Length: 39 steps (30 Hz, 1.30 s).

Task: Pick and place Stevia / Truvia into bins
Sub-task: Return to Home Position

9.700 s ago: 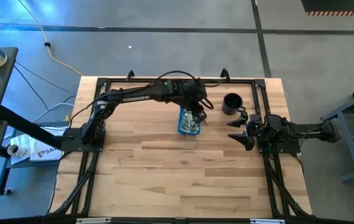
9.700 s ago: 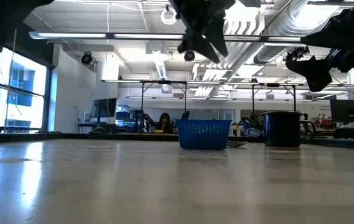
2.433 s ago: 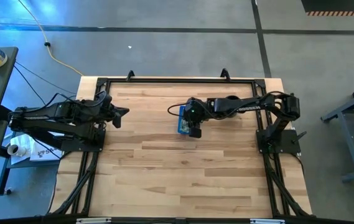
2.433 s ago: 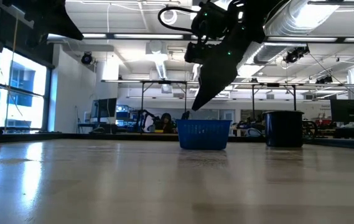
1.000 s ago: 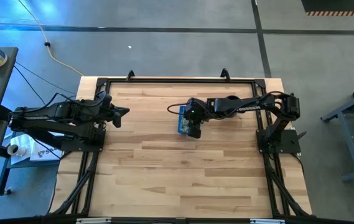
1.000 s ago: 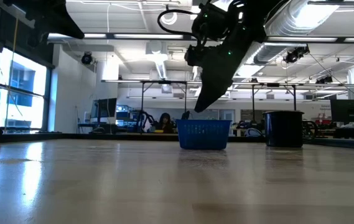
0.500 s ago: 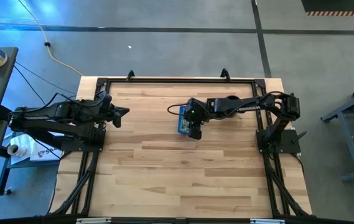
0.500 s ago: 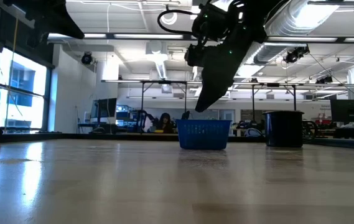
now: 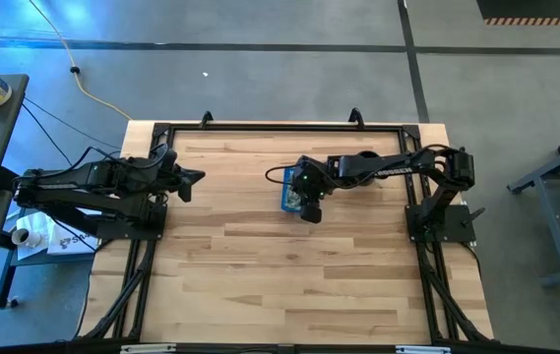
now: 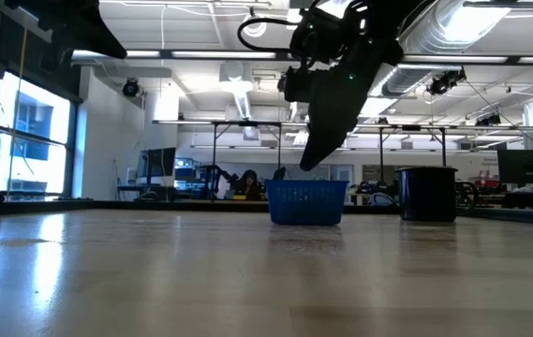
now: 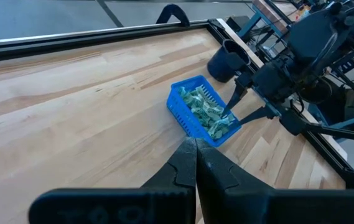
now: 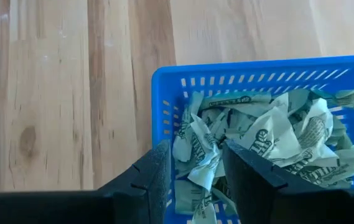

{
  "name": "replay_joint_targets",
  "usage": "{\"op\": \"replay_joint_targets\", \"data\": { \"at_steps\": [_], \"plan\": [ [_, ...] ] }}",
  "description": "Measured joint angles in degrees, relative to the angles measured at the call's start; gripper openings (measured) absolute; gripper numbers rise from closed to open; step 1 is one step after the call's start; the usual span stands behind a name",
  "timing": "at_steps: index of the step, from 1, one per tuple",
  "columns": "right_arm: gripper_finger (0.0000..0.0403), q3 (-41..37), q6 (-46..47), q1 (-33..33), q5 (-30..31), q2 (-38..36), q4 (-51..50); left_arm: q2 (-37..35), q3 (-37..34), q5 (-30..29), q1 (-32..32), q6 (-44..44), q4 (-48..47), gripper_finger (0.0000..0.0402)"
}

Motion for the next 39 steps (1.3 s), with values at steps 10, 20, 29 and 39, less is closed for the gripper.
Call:
{"op": "replay_joint_targets", "data": {
  "at_steps": [10,20,29,39],
  "plan": [
    [0.0138,0.0,-1.6,0.0,0.0,0.0,0.0,0.0,0.0,0.0,0.0,0.0,0.0,0.0040],
    [0.0138,0.0,-1.6,0.0,0.0,0.0,0.0,0.0,0.0,0.2,0.0,0.0,0.0,0.0040],
    [0.0138,0.0,-1.6,0.0,0.0,0.0,0.0,0.0,0.0,0.2,0.0,0.0,0.0,0.0040],
    [0.0138,0.0,-1.6,0.0,0.0,0.0,0.0,0.0,0.0,0.2,0.0,0.0,0.0,0.0040]
  ]
}}
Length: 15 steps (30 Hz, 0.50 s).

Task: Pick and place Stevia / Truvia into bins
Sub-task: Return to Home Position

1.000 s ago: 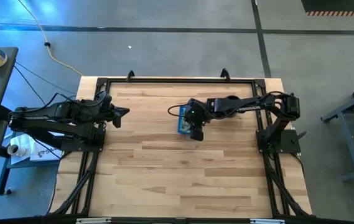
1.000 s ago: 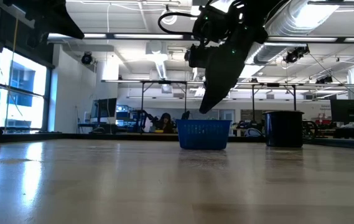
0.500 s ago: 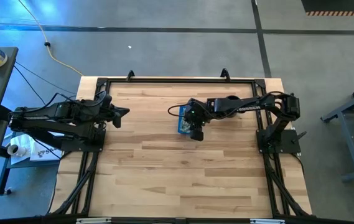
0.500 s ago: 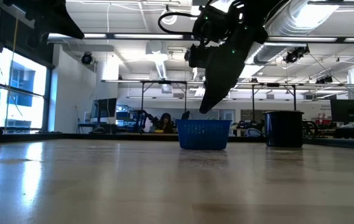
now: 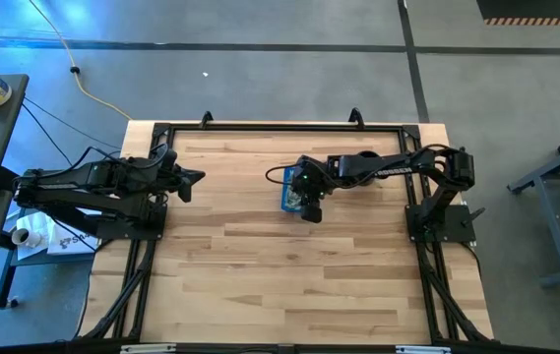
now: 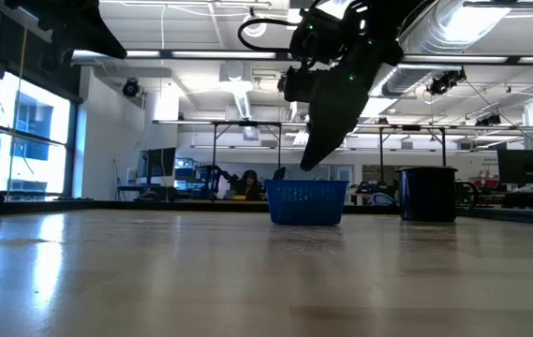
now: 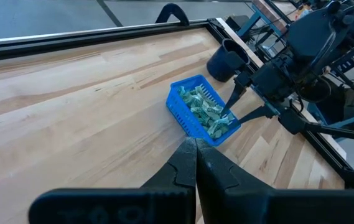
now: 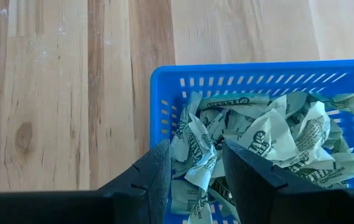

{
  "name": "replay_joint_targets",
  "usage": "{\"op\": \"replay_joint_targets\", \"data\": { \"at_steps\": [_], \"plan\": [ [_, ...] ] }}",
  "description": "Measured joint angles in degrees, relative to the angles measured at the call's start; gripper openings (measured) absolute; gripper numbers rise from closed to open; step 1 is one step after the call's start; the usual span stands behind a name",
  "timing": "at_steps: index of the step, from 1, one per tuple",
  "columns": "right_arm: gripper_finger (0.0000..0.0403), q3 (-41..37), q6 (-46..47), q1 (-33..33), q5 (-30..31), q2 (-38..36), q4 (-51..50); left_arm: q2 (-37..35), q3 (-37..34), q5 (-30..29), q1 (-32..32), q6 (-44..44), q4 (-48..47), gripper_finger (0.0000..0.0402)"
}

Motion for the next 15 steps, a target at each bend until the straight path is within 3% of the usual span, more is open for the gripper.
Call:
{"op": "replay_joint_targets", "data": {
  "at_steps": [7,15],
  "plan": [
    [0.0138,0.0,0.0,0.0,-1.5,0.0,-0.2,0.0,0.0,0.0,0.0,0.0,0.0,0.0040],
    [0.0138,-0.1,-2.1,0.0,-12.3,-1.6,-0.2,0.0,0.0,0.0,0.0,0.0,0.0,0.0040]
  ]
}}
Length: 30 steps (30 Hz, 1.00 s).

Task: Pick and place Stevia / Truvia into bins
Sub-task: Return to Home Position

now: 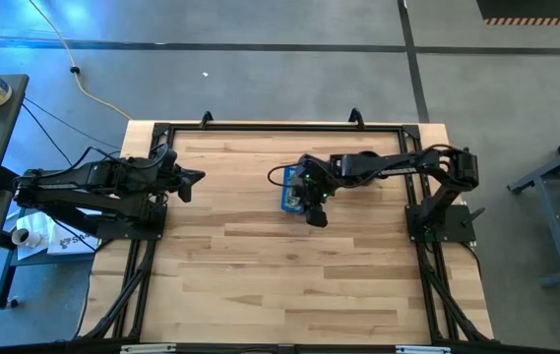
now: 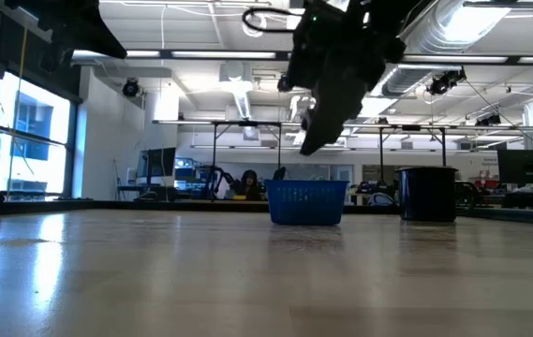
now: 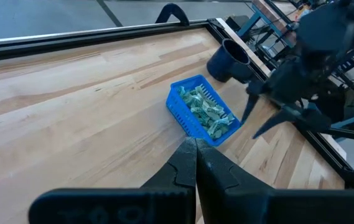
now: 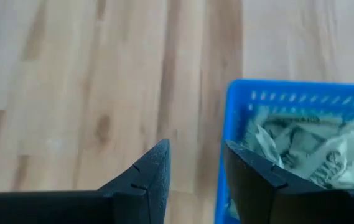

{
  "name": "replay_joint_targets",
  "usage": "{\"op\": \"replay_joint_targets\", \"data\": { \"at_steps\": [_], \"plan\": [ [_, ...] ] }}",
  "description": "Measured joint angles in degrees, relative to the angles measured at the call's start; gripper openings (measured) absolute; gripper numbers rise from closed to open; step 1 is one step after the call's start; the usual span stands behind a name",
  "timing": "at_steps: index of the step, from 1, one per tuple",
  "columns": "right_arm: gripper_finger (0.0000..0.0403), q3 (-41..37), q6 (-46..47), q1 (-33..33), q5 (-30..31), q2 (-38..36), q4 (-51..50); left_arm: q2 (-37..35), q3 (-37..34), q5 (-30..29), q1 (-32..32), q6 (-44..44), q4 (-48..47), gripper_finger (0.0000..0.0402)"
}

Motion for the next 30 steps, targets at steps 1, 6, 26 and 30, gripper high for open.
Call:
{"op": "replay_joint_targets", "data": {
  "at_steps": [1,6,26,30],
  "plan": [
    [0.0138,0.0,-0.2,0.0,-0.3,-0.6,0.2,0.0,0.0,0.0,0.0,0.0,0.0,0.0040],
    [0.0138,0.0,-1.6,0.0,4.0,-5.1,0.9,0.0,0.0,0.0,0.0,0.0,0.0,0.0040],
    [0.0138,0.0,-0.7,0.0,4.6,-11.0,-5.0,0.0,0.0,0.0,0.0,0.0,0.0,0.0040],
    [0.0138,0.0,-0.6,0.0,2.4,-11.1,-5.0,0.0,0.1,-0.1,0.0,-0.2,0.0,0.0040]
  ]
}}
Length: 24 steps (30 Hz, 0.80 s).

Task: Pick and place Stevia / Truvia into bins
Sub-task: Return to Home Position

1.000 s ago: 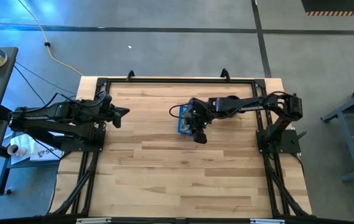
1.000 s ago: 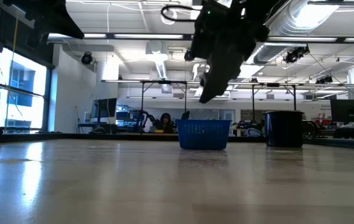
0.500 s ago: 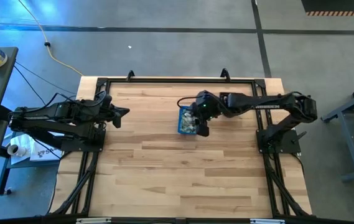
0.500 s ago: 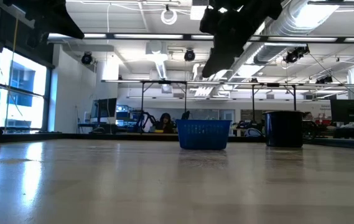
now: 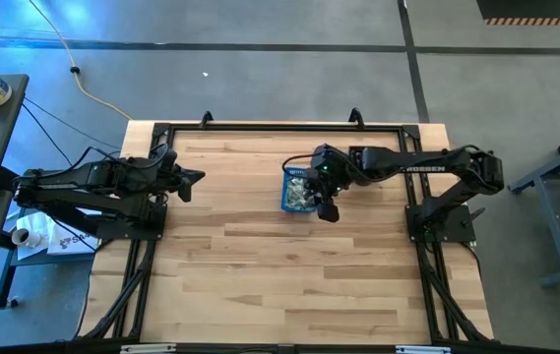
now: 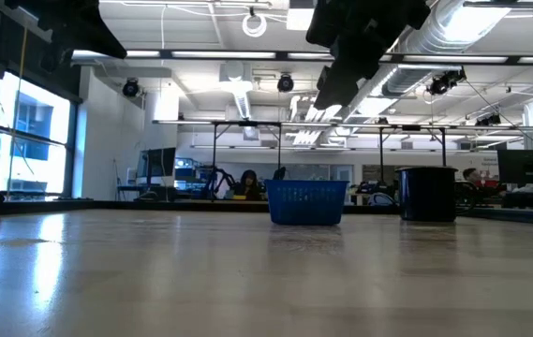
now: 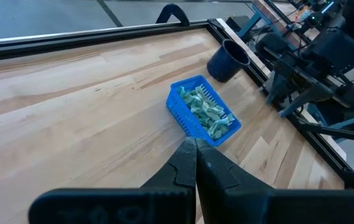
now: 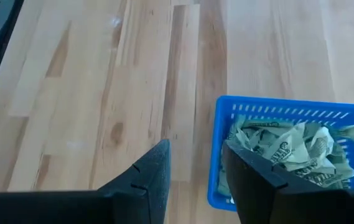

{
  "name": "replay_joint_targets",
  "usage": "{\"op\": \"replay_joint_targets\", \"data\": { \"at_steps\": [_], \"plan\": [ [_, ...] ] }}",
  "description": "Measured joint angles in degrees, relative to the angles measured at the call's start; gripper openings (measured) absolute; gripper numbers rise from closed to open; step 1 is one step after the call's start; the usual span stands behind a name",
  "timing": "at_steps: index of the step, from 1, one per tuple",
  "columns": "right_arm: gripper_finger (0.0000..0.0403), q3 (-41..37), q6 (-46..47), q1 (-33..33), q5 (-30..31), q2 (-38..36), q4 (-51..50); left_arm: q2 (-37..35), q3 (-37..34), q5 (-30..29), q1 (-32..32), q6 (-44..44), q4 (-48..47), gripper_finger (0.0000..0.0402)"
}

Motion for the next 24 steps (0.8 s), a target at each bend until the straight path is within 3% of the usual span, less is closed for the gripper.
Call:
{"op": "replay_joint_targets", "data": {
  "at_steps": [6,13,16,24],
  "plan": [
    [0.0138,0.0,-0.5,0.1,0.1,-0.6,0.0,0.0,0.0,0.0,0.0,0.0,0.0,0.0040],
    [0.0138,-0.5,-1.9,2.8,0.0,-6.1,-1.8,0.0,0.0,0.0,0.0,0.0,0.0,0.0040],
    [0.0138,-4.6,-1.9,2.7,1.4,-10.5,-0.8,0.0,0.0,0.0,0.0,0.0,0.0,0.0040],
    [0.0138,-21.4,4.8,2.7,0.6,-24.4,15.7,0.0,0.0,0.0,0.0,0.0,0.0,0.0040]
  ]
}}
